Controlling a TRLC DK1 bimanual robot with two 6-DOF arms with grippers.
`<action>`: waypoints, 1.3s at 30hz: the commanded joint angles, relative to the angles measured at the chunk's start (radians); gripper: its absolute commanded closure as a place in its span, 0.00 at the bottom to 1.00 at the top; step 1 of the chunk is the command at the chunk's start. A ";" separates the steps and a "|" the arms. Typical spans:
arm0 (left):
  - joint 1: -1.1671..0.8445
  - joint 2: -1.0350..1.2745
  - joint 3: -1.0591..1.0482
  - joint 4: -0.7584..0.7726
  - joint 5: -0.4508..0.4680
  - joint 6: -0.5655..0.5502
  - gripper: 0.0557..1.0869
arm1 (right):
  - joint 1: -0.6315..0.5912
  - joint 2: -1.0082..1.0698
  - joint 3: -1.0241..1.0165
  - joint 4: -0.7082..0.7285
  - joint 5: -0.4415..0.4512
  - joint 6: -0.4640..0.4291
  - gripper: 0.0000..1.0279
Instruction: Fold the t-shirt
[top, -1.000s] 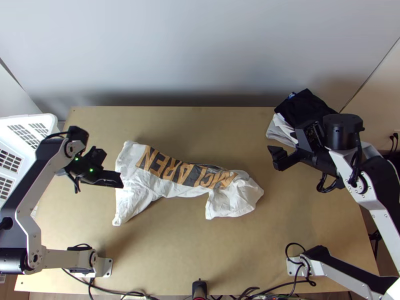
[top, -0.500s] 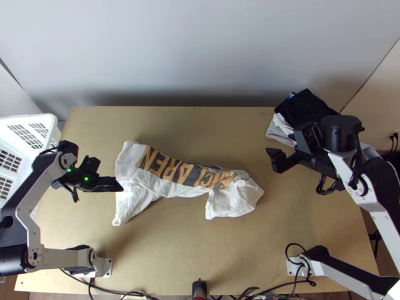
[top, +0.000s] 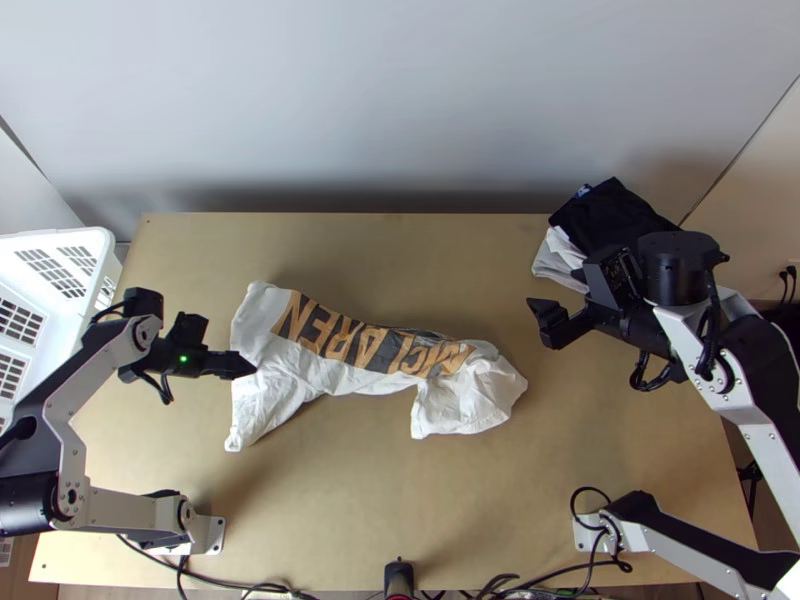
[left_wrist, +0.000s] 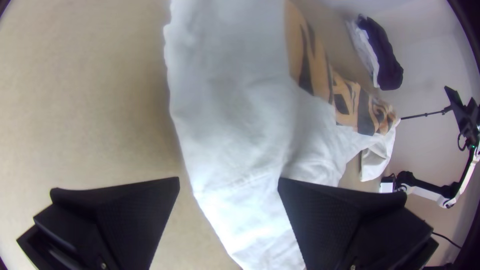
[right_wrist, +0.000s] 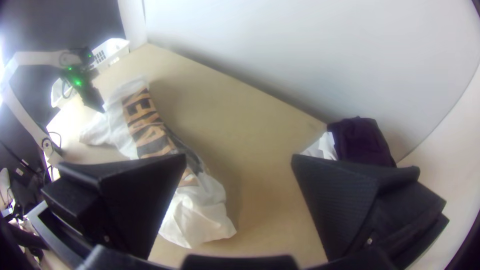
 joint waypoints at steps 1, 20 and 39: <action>-0.016 0.015 -0.017 0.038 0.018 -0.006 0.17 | 0.004 0.000 -0.002 0.000 -0.007 -0.002 0.05; 0.006 -0.112 -0.058 0.049 0.119 -0.036 0.97 | 0.143 -0.128 -0.111 -0.226 -0.197 0.096 0.05; -0.034 -0.116 -0.044 0.046 0.118 -0.066 0.97 | 0.648 -0.349 -0.627 -0.108 0.068 -0.283 0.04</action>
